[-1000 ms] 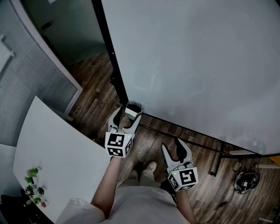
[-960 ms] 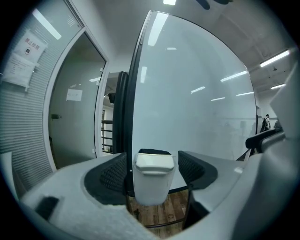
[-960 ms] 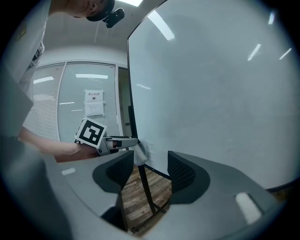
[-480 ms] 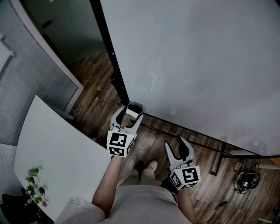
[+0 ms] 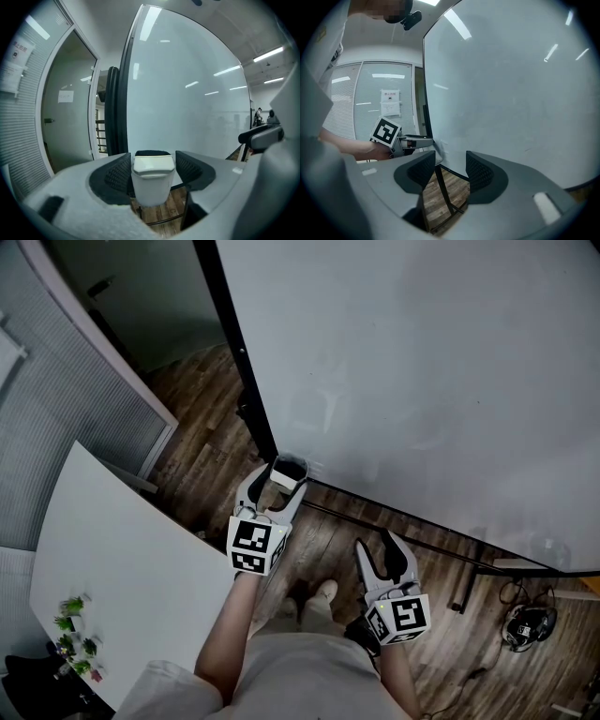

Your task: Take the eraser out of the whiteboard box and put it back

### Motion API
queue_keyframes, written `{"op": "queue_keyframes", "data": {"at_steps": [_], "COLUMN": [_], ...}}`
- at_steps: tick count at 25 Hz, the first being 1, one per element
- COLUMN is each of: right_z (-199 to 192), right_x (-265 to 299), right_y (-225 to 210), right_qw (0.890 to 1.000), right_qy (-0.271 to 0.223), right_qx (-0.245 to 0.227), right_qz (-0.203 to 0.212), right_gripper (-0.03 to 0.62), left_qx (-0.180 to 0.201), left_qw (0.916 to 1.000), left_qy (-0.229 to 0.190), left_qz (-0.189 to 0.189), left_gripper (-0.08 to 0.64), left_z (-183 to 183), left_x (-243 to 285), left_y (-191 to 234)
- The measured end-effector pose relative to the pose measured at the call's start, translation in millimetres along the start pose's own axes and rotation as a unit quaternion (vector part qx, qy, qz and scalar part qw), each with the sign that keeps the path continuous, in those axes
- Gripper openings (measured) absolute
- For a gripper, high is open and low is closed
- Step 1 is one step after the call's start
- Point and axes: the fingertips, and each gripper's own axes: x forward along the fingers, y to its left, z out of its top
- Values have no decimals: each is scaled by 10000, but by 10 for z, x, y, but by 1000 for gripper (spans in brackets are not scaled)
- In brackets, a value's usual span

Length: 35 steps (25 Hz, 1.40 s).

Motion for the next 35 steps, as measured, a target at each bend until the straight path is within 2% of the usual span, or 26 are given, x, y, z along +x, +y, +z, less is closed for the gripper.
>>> {"op": "queue_keyframes", "data": {"at_steps": [11, 15, 19, 24, 30, 35], "right_z": [-24, -33, -39, -62, -60, -49], "right_x": [14, 24, 29, 33, 33, 51], "right_y": [-4, -3, -6, -23, -54, -83], "right_qw": [10000, 9999, 9999, 9999, 9999, 9999], "right_qy": [60, 72, 64, 93, 103, 77], "right_qx": [-30, -43, -24, -11, -11, -7], "right_qz": [55, 97, 101, 113, 118, 112], "right_gripper": [201, 199, 199, 199, 196, 195], "left_qx": [284, 432, 293, -122, -170, -137], "left_qw": [9995, 9990, 9995, 9998, 9998, 9998], "left_qy": [97, 129, 134, 71, 65, 60], "left_qz": [67, -9, -42, -132, 5, 155], "left_gripper": [299, 251, 247, 241, 241, 270], "left_z": [31, 36, 26, 50, 91, 101], "left_x": [-17, -31, -22, 2, 71, 124], "left_y": [-16, -75, -70, -47, -32, -8]}}
